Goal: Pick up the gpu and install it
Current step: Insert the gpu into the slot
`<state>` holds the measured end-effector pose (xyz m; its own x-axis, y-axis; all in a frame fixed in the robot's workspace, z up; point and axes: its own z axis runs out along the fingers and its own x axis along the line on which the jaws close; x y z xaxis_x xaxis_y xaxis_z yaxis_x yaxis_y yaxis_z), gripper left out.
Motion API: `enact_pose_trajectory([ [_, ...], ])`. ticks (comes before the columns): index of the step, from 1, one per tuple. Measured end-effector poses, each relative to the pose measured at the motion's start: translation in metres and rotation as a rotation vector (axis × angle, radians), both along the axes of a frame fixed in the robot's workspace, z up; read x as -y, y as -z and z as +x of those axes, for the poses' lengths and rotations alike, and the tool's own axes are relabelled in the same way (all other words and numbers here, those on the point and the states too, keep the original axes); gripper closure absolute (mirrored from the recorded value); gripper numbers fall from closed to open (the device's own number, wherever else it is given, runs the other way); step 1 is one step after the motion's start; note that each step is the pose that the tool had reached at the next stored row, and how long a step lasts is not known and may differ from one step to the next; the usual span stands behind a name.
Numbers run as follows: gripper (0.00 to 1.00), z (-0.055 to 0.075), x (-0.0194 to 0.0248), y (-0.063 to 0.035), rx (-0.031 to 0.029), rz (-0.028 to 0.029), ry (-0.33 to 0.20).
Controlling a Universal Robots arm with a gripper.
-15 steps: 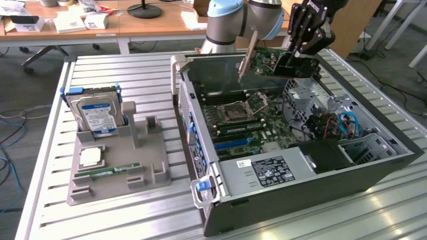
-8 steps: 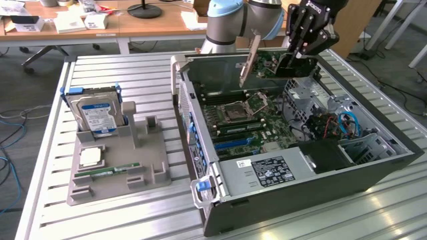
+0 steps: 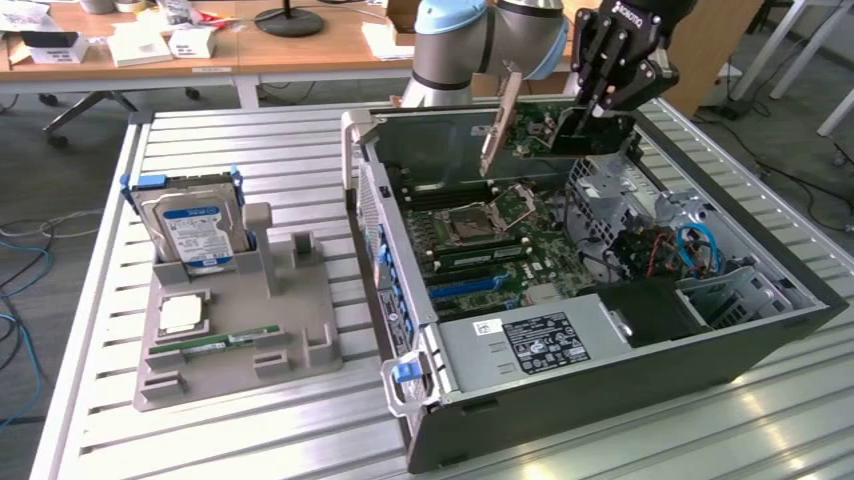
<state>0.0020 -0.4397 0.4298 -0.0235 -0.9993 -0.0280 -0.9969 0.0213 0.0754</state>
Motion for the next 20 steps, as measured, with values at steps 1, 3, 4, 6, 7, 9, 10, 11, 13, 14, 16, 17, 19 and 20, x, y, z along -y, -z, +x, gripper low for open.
enact_pose_trajectory([
  [1, 0.74, 0.000, 0.0000, 0.0001, 0.0028, 0.0000, -0.001],
  [3, 0.74, -0.001, 0.0000, 0.0005, 0.0091, 0.0001, -0.004],
  [4, 0.74, -0.001, 0.0000, 0.0006, 0.0127, 0.0002, -0.005],
  [6, 0.74, -0.003, 0.0000, 0.0011, 0.0214, 0.0008, -0.008],
  [7, 0.74, -0.003, -0.0001, 0.0014, 0.0256, 0.0011, -0.010],
  [9, 0.74, -0.005, 0.0000, 0.0021, 0.0338, 0.0014, -0.012],
  [10, 0.74, -0.006, 0.0000, 0.0024, 0.0382, 0.0015, -0.014],
  [11, 0.74, -0.007, 0.0000, 0.0026, 0.0423, 0.0015, -0.015],
  [13, 0.74, -0.009, 0.0000, 0.0032, 0.0527, 0.0023, -0.017],
  [14, 0.74, -0.010, 0.0000, 0.0035, 0.0581, 0.0029, -0.018],
  [16, 0.74, -0.012, 0.0000, 0.0042, 0.0689, 0.0040, -0.019],
  [17, 0.74, -0.013, 0.0000, 0.0045, 0.0734, 0.0043, -0.021],
  [19, 0.74, -0.014, 0.0000, 0.0049, 0.0767, 0.0045, -0.022],
  [20, 0.74, -0.014, 0.0000, 0.0050, 0.0767, 0.0044, -0.022],
])
